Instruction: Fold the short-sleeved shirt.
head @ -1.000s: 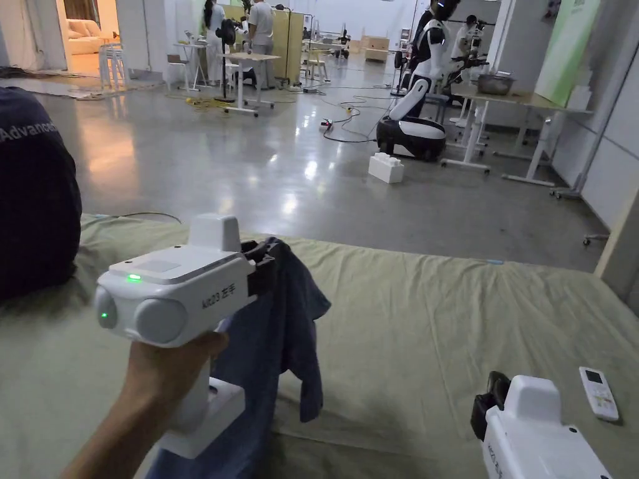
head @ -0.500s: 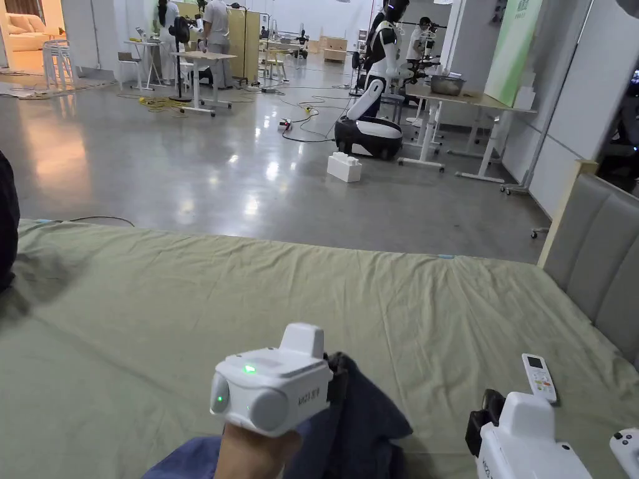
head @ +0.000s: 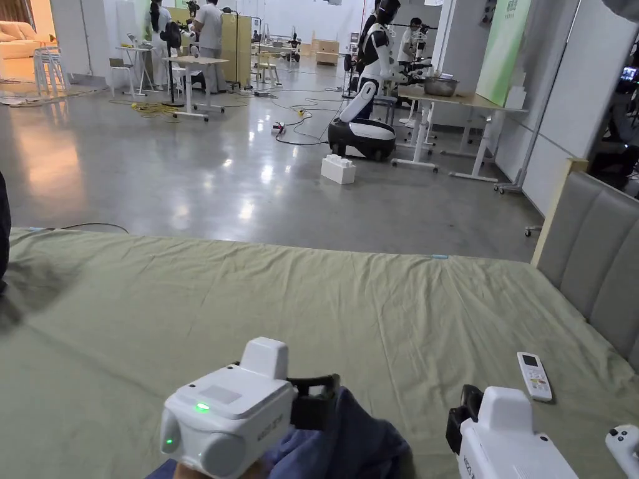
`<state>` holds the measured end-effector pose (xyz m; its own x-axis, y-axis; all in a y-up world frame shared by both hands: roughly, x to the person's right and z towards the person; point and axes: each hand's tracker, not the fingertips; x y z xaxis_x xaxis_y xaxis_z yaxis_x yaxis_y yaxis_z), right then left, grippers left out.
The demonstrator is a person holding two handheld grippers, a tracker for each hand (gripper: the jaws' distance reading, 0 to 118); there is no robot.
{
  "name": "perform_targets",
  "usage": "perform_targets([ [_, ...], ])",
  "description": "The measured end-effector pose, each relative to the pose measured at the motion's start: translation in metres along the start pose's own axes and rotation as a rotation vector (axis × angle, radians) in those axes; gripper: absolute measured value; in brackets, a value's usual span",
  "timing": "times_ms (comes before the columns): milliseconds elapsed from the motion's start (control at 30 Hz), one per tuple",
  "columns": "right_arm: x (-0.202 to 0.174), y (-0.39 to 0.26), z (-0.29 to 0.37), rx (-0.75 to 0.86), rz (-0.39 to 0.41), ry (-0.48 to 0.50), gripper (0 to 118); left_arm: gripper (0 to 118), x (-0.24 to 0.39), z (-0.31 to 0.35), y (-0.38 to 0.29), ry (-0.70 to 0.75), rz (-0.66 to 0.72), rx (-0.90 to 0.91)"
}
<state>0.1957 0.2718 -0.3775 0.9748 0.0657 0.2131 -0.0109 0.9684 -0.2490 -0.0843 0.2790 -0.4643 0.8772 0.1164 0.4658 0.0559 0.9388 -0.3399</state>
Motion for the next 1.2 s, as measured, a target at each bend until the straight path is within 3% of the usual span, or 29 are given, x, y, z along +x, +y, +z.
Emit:
perform_targets([
  [100, -0.009, 0.007, 0.000, 0.023, 0.011, 0.014, 0, 92, -0.019, 0.024, 0.005, 0.127, 0.010, 0.057],
  [300, -0.026, 0.014, 0.002, 0.066, 0.013, 0.039, 0, 42, -0.053, 0.067, 0.004, 0.349, 0.029, 0.157],
  [367, -0.030, 0.016, 0.003, 0.075, 0.015, 0.045, 0, 38, -0.061, 0.079, 0.001, 0.394, 0.021, 0.171],
  [400, -0.032, 0.017, 0.003, 0.077, 0.012, 0.046, 0, 13, -0.064, 0.083, 0.000, 0.422, 0.004, 0.173],
  [433, -0.033, 0.017, 0.004, 0.084, 0.008, 0.045, 0, 6, -0.066, 0.088, -0.002, 0.454, -0.011, 0.177],
  [600, -0.038, 0.022, 0.008, 0.120, 0.002, 0.043, 0, 0, -0.075, 0.096, -0.008, 0.462, -0.024, 0.146],
  [733, -0.040, 0.024, 0.008, 0.130, 0.015, 0.051, 0, 0, -0.085, 0.093, -0.018, 0.445, 0.013, 0.090],
  [967, -0.040, 0.015, 0.004, 0.097, 0.041, 0.061, 0, 0, -0.135, 0.059, -0.056, 0.343, 0.252, -0.290],
  [1033, -0.039, 0.011, 0.002, 0.083, 0.040, 0.060, 0, 4, -0.146, 0.048, -0.073, 0.368, 0.241, -0.335],
  [1067, -0.039, 0.008, 0.001, 0.072, 0.040, 0.058, 0, 16, -0.149, 0.042, -0.081, 0.383, 0.218, -0.376],
  [1133, -0.038, 0.003, -0.001, 0.056, 0.039, 0.057, 0, 53, -0.156, 0.030, -0.095, 0.395, 0.216, -0.484],
  [1200, -0.036, -0.002, -0.003, 0.040, 0.045, 0.053, 0, 74, -0.162, 0.021, -0.111, 0.362, 0.260, -0.551],
])
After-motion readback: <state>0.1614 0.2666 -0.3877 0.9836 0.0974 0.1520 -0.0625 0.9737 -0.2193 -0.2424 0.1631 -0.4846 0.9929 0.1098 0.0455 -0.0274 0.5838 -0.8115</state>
